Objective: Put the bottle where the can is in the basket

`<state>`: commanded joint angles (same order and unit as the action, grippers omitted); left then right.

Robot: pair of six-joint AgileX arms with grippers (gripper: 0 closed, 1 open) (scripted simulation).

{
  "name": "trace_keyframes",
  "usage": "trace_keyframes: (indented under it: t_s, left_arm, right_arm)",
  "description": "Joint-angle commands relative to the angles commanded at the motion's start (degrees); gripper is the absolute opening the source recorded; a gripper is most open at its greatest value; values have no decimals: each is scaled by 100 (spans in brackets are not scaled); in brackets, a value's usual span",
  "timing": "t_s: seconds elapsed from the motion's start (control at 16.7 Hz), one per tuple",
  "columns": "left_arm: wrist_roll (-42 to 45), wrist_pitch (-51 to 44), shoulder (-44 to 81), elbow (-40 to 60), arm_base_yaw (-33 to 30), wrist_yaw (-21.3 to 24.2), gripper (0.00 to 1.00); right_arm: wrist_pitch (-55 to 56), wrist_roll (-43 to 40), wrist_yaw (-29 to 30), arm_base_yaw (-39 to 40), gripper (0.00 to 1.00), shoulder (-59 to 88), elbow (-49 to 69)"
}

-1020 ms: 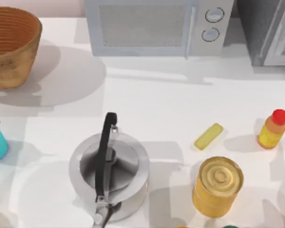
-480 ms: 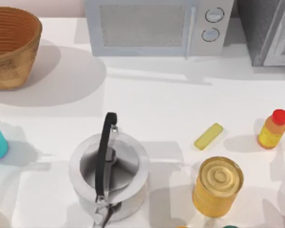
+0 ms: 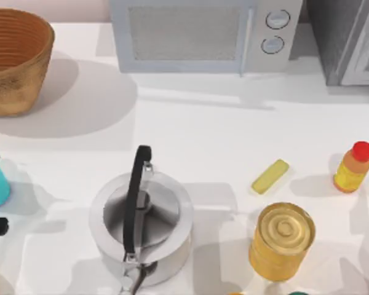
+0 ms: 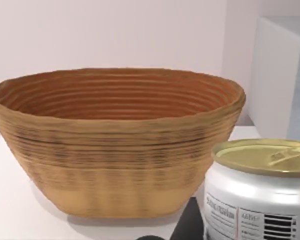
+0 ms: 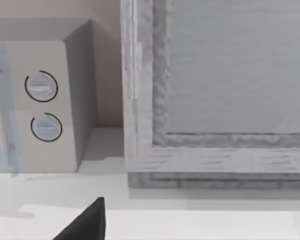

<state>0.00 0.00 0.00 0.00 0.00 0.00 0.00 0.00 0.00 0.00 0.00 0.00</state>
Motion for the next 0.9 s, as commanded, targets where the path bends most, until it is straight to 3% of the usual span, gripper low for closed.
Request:
trace_keyframes:
  t_s: [0.36,0.9]
  left_arm:
    - [68,38,248,152,-30,147,0]
    - [391,852,2769,1678,-527,1733,0]
  right_arm:
    - [0,0,0,0,100,0,0]
    - [0,0,0,0,100,0,0]
